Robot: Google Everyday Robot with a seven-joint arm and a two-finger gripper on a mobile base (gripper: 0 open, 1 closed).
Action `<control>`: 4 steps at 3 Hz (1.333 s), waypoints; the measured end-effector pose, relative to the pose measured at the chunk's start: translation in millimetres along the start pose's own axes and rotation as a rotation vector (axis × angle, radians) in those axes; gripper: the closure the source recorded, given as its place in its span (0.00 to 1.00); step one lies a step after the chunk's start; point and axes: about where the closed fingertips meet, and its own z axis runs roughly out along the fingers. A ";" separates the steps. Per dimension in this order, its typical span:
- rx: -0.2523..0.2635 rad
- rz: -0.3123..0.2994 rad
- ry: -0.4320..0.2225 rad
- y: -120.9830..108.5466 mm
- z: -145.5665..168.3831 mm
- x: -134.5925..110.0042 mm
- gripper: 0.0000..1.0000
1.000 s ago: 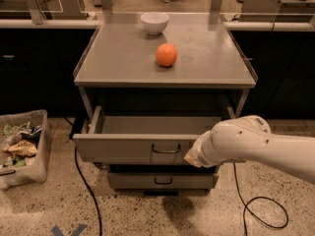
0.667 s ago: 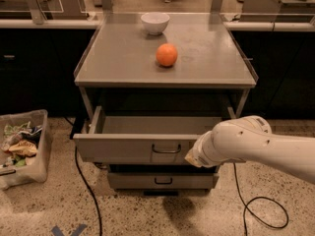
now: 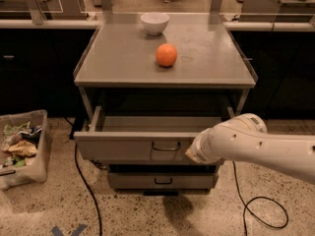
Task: Close top drawer
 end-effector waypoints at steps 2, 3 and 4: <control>0.161 0.006 0.012 -48.9 -7.4 3.2 1.00; 0.161 0.006 0.012 -48.9 -7.4 3.2 1.00; 0.119 0.041 0.025 -45.8 4.1 -0.4 1.00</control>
Offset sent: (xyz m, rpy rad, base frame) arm 0.0159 -0.0101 0.0094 -0.0327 -0.0637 -0.0302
